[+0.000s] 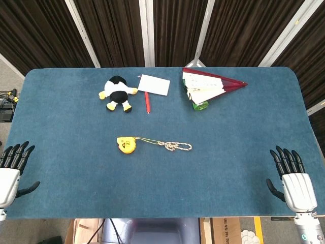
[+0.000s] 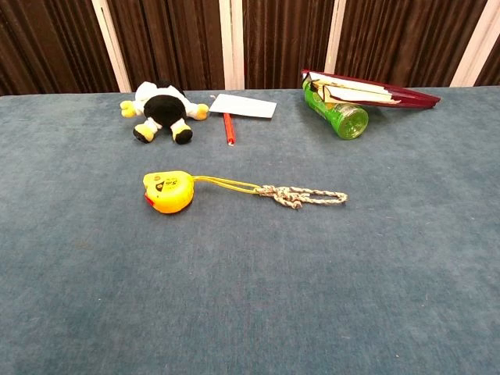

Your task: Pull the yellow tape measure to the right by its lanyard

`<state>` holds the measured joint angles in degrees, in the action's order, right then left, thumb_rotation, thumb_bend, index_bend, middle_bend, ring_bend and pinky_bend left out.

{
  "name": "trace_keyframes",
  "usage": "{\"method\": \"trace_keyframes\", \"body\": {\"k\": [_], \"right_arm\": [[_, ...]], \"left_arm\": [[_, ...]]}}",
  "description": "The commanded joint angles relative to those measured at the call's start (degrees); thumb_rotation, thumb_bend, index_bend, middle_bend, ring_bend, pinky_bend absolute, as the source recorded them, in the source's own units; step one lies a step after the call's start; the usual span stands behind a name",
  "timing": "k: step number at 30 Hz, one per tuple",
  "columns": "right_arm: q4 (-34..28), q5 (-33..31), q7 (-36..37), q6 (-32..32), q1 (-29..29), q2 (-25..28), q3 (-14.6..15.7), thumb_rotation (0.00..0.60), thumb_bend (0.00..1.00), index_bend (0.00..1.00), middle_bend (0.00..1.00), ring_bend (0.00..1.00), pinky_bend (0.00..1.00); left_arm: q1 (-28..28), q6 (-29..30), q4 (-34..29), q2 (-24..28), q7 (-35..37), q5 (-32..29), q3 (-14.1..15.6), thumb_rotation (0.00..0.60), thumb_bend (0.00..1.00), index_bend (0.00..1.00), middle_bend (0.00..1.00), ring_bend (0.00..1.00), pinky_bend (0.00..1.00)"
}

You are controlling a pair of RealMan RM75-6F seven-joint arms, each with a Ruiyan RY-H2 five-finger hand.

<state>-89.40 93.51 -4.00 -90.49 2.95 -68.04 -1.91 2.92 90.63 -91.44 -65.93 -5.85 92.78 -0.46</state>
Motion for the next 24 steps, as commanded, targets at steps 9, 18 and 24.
{"method": "trace_keyframes", "body": {"k": [9, 18, 24], "right_arm": [[-0.4, -0.3, -0.1, 0.5, -0.1, 0.5, 0.2, 0.600, 0.36, 0.00, 0.00, 0.00, 0.00], [-0.8, 0.6, 0.5, 0.6, 0.3, 0.5, 0.4, 0.600, 0.36, 0.00, 0.00, 0.00, 0.00], [-1.0, 1.7, 2.3, 0.2, 1.6, 0.2, -0.7, 0.600, 0.36, 0.00, 0.00, 0.00, 0.00]], "left_arm": [[-0.2, 0.5, -0.1, 0.1, 0.0, 0.4, 0.1, 0.600, 0.00, 0.00, 0.00, 0.00, 0.00], [0.0, 0.2, 0.0, 0.0, 0.3, 0.3, 0.1, 0.600, 0.00, 0.00, 0.00, 0.00, 0.00], [0.0, 0.3, 0.0, 0.1, 0.6, 0.3, 0.1, 0.600, 0.00, 0.00, 0.00, 0.00, 0.00]]}}
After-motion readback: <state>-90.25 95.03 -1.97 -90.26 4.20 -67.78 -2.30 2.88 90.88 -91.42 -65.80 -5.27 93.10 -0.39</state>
